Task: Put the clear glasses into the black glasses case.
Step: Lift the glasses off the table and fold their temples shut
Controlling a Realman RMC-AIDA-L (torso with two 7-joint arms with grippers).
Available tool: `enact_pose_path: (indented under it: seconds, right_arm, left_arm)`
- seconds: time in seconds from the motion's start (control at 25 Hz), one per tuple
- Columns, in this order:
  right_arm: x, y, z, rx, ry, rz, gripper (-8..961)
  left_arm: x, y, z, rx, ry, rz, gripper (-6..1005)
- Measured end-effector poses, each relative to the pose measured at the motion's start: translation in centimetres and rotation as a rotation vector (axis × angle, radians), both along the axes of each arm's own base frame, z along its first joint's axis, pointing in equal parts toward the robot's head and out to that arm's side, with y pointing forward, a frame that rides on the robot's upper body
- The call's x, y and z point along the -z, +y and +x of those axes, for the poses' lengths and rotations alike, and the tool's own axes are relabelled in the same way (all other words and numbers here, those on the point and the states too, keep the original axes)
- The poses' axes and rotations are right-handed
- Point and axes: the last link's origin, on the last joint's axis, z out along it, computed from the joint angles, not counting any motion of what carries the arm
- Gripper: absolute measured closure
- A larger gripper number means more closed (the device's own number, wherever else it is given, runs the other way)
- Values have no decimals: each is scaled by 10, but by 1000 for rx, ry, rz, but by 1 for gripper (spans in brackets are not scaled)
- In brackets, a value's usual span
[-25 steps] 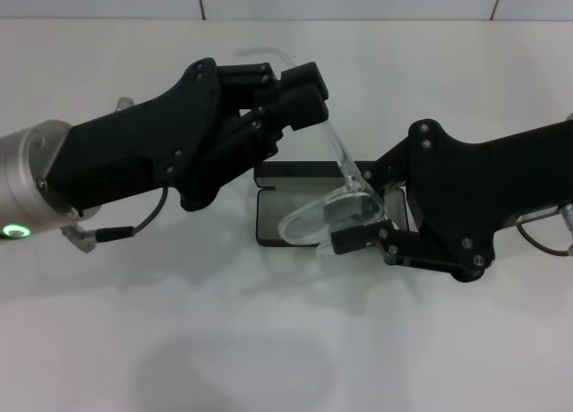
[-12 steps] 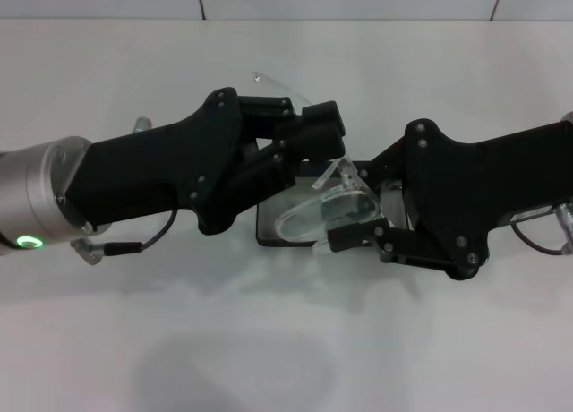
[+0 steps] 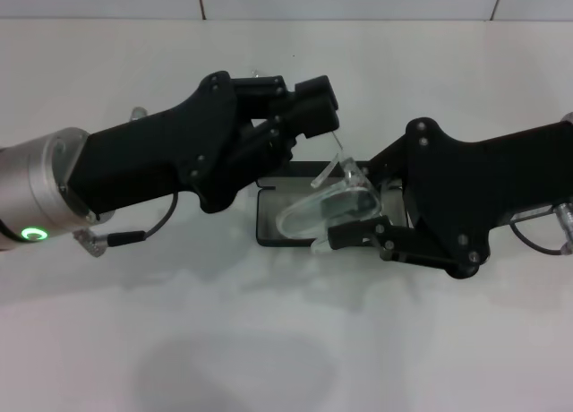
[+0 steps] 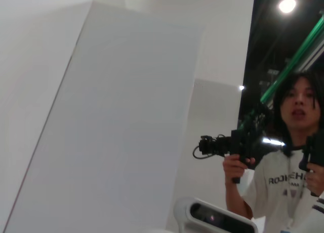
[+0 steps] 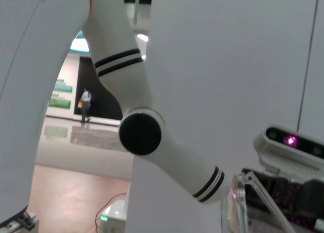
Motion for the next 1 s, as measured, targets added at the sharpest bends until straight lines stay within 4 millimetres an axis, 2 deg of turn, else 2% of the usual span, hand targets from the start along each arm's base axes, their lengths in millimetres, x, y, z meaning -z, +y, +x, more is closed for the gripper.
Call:
enact_pose_path:
  seconds: [0.44,1.0]
  right_arm:
    - [-1,3,2,9,24,6,832]
    - [2,2,3,12,30,0,832]
  left_arm:
    - [8,-3,2,25,31,-40,876]
    - [6,-3,0,12,22,-23,876]
